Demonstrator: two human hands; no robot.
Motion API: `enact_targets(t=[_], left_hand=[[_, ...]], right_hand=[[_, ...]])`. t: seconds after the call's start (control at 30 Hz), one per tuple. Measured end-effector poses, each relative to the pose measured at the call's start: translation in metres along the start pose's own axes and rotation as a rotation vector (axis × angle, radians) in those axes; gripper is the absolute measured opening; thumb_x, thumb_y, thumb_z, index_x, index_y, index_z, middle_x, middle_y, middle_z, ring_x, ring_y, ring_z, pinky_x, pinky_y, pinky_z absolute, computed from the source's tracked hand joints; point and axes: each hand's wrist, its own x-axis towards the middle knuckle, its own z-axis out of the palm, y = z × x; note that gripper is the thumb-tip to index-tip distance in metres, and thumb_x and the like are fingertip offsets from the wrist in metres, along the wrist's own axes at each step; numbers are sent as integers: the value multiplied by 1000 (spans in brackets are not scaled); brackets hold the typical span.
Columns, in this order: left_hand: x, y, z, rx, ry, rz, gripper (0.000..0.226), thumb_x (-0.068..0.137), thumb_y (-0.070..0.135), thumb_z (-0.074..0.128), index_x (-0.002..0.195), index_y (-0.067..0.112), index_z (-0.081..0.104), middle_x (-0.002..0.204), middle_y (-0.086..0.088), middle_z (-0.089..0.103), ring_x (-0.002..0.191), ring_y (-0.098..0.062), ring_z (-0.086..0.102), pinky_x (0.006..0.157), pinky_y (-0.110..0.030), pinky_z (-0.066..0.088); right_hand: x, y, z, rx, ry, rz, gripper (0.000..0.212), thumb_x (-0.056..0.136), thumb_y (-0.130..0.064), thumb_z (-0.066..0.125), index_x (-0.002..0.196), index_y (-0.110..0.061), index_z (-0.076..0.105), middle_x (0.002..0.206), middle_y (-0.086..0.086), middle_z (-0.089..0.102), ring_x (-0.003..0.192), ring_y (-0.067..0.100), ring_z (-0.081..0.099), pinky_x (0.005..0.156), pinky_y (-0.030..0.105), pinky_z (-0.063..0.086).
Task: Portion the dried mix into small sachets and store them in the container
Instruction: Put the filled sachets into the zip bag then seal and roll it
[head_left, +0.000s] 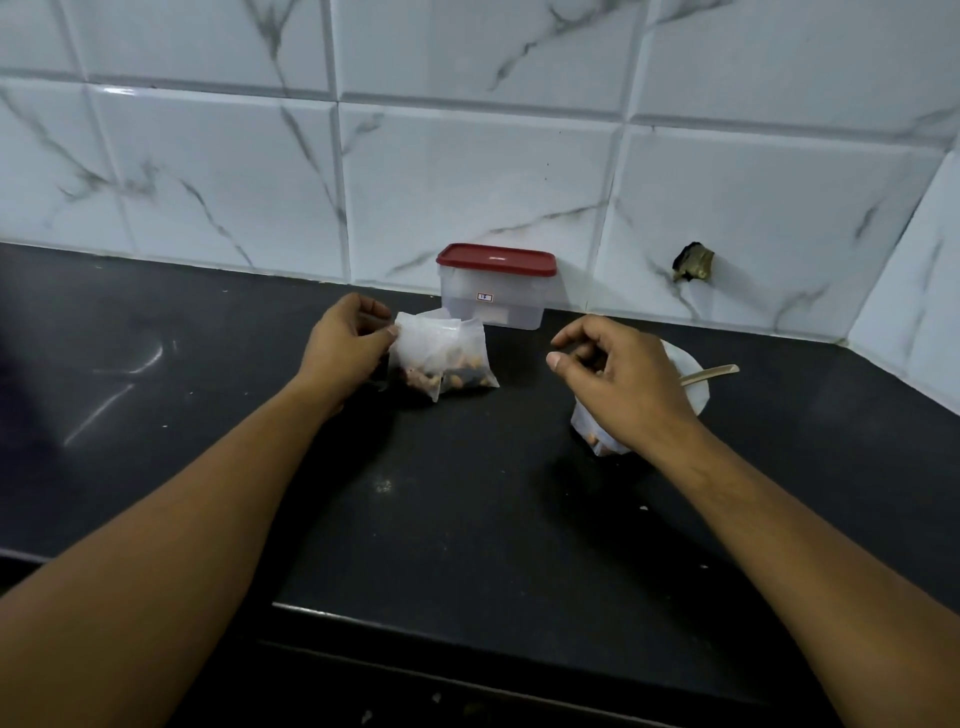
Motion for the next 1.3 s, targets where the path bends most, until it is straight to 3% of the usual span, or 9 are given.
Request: enact_targets(t=[0.07, 0.2, 0.4, 0.5, 0.67, 0.8, 1.0, 1.17, 1.3], left_hand=[[-1, 1, 1, 98, -37, 31, 11, 93, 17, 72, 92, 28, 73, 91, -2, 75, 69, -18, 67, 72, -41, 61], [-8, 8, 4, 272, -102, 82, 19, 97, 24, 68, 114, 26, 76, 89, 7, 73, 70, -10, 68, 70, -27, 52], [-10, 7, 7, 506, -148, 165, 34, 94, 21, 71, 128, 22, 71, 137, -4, 62, 120, -24, 61, 101, -33, 46], [-12, 9, 7, 527, -84, 188, 34, 91, 27, 74, 125, 25, 72, 139, -7, 58, 129, -29, 54, 109, -45, 46], [-26, 34, 24, 448, 39, 352, 25, 91, 31, 72, 116, 28, 73, 127, -1, 64, 126, -23, 53, 103, -40, 48], [-39, 68, 58, 353, -107, 425, 19, 93, 35, 72, 112, 31, 73, 125, 5, 62, 117, -13, 58, 98, -37, 52], [-50, 97, 115, 189, -315, 342, 14, 94, 32, 73, 105, 22, 75, 87, 2, 70, 71, -10, 63, 57, -18, 45], [-49, 94, 153, 194, -368, 374, 16, 95, 31, 73, 104, 19, 76, 85, 13, 70, 74, 6, 61, 68, -14, 45], [-51, 80, 163, 239, -398, 385, 31, 101, 42, 62, 120, 19, 70, 107, 9, 71, 95, -4, 65, 85, -27, 51]], right_hand=[[0, 0, 1, 0, -3, 3, 9, 95, -30, 73, 104, -28, 71, 82, -12, 69, 80, 3, 65, 69, 21, 47], [-1, -2, 0, -9, -5, 6, 9, 95, -30, 72, 104, -28, 71, 83, -12, 70, 81, 2, 65, 70, 19, 47], [-1, -1, -1, -25, -6, 8, 9, 95, -31, 72, 103, -28, 72, 84, -13, 70, 83, 4, 65, 73, 23, 52], [0, 0, -1, -13, 9, -10, 7, 94, -32, 73, 100, -28, 72, 84, -13, 70, 83, 4, 66, 74, 26, 55], [5, 4, -4, -14, 34, -57, 9, 91, -35, 73, 94, -26, 72, 89, -12, 70, 87, 6, 66, 82, 37, 57], [12, 14, -21, -43, 112, -38, 8, 93, -31, 72, 94, -24, 73, 92, -12, 70, 89, 6, 65, 84, 35, 57], [18, 50, -52, -198, 219, 93, 10, 94, -34, 71, 95, -24, 73, 95, -9, 67, 85, 6, 63, 80, 35, 57], [18, 75, -73, -370, 198, 254, 23, 93, -40, 69, 108, -22, 71, 110, 1, 65, 99, 22, 64, 89, 44, 55], [16, 89, -77, -519, 91, 409, 47, 94, -50, 66, 129, -19, 62, 126, 8, 62, 116, 32, 61, 96, 47, 53]])
